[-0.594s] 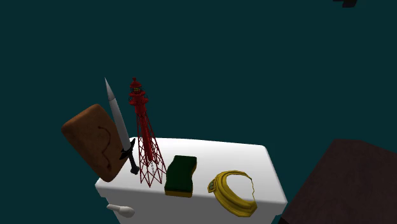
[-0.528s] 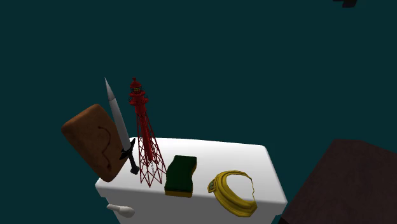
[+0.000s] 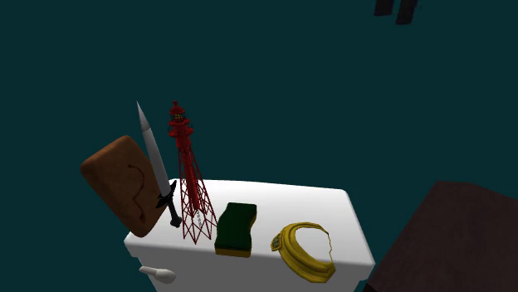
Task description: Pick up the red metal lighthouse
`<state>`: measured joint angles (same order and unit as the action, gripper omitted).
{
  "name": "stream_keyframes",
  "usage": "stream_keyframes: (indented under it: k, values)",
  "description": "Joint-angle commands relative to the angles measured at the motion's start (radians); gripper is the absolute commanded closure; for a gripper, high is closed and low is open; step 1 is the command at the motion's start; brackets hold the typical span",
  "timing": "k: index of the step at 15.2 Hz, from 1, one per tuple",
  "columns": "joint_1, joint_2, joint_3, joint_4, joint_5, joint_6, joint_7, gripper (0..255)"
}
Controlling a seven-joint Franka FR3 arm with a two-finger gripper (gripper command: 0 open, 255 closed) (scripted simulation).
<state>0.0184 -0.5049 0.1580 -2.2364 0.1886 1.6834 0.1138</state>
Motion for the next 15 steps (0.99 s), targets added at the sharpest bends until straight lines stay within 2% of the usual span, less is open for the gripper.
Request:
stream_keyframes:
  k: [1,8,15]
  values:
    - [0.01,0.077,0.024,0.052,0.021,0.004,0.034,0]
    - [0.044,0.349,0.098,0.261,0.07,0.004,0.151,0]
    - [0.094,0.641,0.152,0.53,0.086,-0.028,0.272,0]
